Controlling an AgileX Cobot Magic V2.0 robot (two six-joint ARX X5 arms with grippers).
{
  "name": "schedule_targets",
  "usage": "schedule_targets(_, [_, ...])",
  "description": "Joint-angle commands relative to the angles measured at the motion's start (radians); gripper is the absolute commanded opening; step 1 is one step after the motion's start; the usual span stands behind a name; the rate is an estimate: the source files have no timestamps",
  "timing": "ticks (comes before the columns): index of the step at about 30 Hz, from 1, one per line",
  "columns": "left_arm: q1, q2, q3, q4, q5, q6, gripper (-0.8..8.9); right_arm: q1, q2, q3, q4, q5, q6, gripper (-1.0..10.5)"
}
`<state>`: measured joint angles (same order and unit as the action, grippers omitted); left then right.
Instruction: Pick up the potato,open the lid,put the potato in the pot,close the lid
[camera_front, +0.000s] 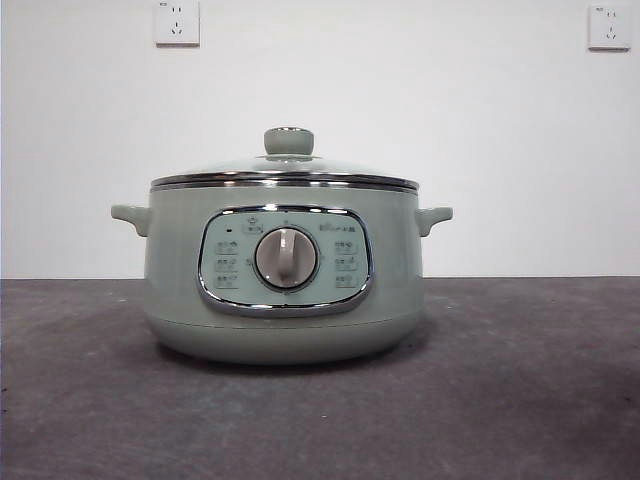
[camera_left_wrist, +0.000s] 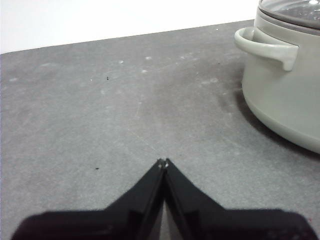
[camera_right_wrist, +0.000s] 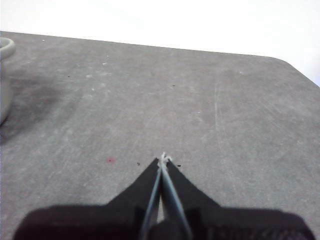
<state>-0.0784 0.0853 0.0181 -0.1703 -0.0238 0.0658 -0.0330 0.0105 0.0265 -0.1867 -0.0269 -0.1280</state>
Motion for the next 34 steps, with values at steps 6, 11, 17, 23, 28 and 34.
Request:
schedule_targets(6, [0.003, 0.005, -0.011, 0.007, -0.002, -0.01, -0.01, 0.002, -0.003, -0.012, 0.004, 0.091, 0.096, 0.0])
schedule_targets(11, [0.003, 0.005, -0.011, 0.007, -0.002, -0.01, -0.01, 0.016, -0.003, -0.012, 0.005, 0.095, 0.098, 0.0])
schedule_targets(17, [0.003, 0.005, -0.011, 0.007, -0.002, -0.01, -0.01, 0.029, -0.003, -0.012, 0.005, 0.094, 0.098, 0.0])
schedule_targets(23, [0.003, 0.005, -0.011, 0.007, -0.002, -0.01, -0.01, 0.027, -0.003, -0.012, 0.005, 0.094, 0.098, 0.0])
schedule_targets(28, [0.003, 0.006, -0.011, 0.007, -0.002, -0.01, -0.01, 0.027, -0.003, -0.012, 0.006, 0.094, 0.098, 0.0])
schedule_targets(34, [0.003, 0.006, -0.011, 0.007, -0.002, -0.01, -0.01, 0.027, -0.002, -0.012, 0.006, 0.094, 0.098, 0.0])
